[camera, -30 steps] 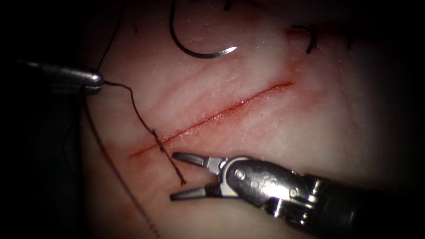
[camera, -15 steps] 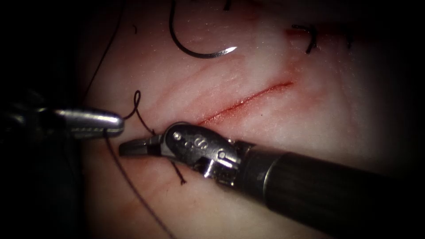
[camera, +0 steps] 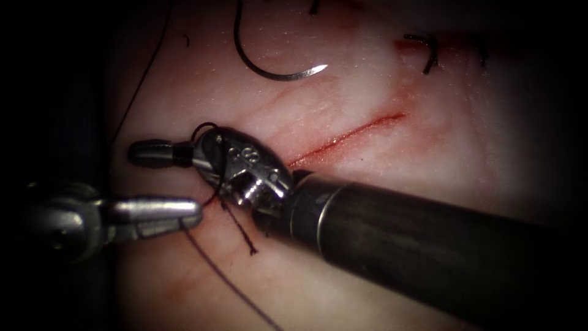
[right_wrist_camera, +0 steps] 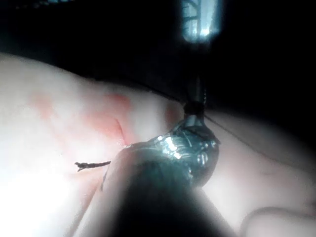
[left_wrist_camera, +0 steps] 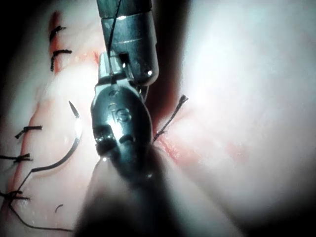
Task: Wound Closure
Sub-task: Loop the suture once around the right hand clockwise.
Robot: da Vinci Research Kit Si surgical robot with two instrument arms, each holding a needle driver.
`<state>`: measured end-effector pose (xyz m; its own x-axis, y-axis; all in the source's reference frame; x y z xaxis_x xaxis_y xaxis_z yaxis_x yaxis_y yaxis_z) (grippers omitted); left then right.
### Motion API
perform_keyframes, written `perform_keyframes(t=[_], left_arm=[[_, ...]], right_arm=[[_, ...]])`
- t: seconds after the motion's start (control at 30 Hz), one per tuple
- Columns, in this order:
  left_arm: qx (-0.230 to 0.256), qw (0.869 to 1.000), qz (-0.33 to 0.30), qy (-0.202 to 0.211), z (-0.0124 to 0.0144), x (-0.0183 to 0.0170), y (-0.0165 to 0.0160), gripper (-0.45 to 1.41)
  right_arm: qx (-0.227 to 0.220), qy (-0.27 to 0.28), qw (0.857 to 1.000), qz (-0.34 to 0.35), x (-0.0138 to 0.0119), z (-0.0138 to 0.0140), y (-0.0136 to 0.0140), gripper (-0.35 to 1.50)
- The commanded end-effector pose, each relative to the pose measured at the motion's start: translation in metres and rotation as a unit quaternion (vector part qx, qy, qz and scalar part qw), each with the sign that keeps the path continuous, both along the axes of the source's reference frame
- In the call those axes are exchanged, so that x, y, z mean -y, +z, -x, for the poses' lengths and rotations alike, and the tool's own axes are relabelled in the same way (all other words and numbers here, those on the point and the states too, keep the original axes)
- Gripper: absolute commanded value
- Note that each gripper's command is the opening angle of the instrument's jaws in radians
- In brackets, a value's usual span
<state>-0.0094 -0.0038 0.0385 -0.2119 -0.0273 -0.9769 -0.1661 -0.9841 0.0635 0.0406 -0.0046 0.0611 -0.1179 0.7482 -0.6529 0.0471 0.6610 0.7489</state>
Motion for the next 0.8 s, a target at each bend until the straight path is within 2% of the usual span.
perform_keyframes(t=[0.03,0.1,0.2,0.3,0.4,0.47,0.57,0.8], left_arm=[[0.004,1.0,-0.005,-0.002,0.0004,-0.0002,0.0008,-0.35],[0.008,1.0,-0.021,-0.01,0.0003,0.0006,0.0023,-0.35],[0.014,0.999,-0.032,-0.016,0.0002,0.0011,0.0032,-0.35],[0.023,0.999,-0.043,-0.02,-0.0005,0.0018,0.0054,-0.35],[0.028,0.998,-0.045,-0.022,-0.001,0.0017,0.0061,-0.35],[0.05,0.998,-0.04,-0.024,-0.0014,0.0013,0.0068,-0.35],[0.066,0.997,-0.038,-0.018,-0.0015,0.0006,0.0072,-0.35],[0.091,0.995,-0.036,0.013,-0.0012,-0.0006,0.008,-0.35]], right_arm=[[-0.027,-0.003,0.999,-0.018,-0.001,-0.0007,0.0,-0.35],[-0.083,-0.016,0.995,-0.062,-0.0013,-0.0004,0.0003,-0.35],[-0.1,-0.026,0.992,-0.071,-0.0014,-0.0001,0.0003,-0.35],[-0.141,-0.054,0.985,-0.08,-0.0015,0.0013,-0.0007,-0.35],[-0.154,-0.064,0.982,-0.084,-0.0014,0.002,-0.0012,-0.35],[-0.179,-0.079,0.976,-0.091,-0.0012,0.0028,-0.0018,-0.35],[-0.188,-0.085,0.974,-0.096,-0.0009,0.0036,-0.002,-0.35],[-0.174,-0.12,0.973,-0.093,-0.0002,0.005,-0.0016,-0.35]])
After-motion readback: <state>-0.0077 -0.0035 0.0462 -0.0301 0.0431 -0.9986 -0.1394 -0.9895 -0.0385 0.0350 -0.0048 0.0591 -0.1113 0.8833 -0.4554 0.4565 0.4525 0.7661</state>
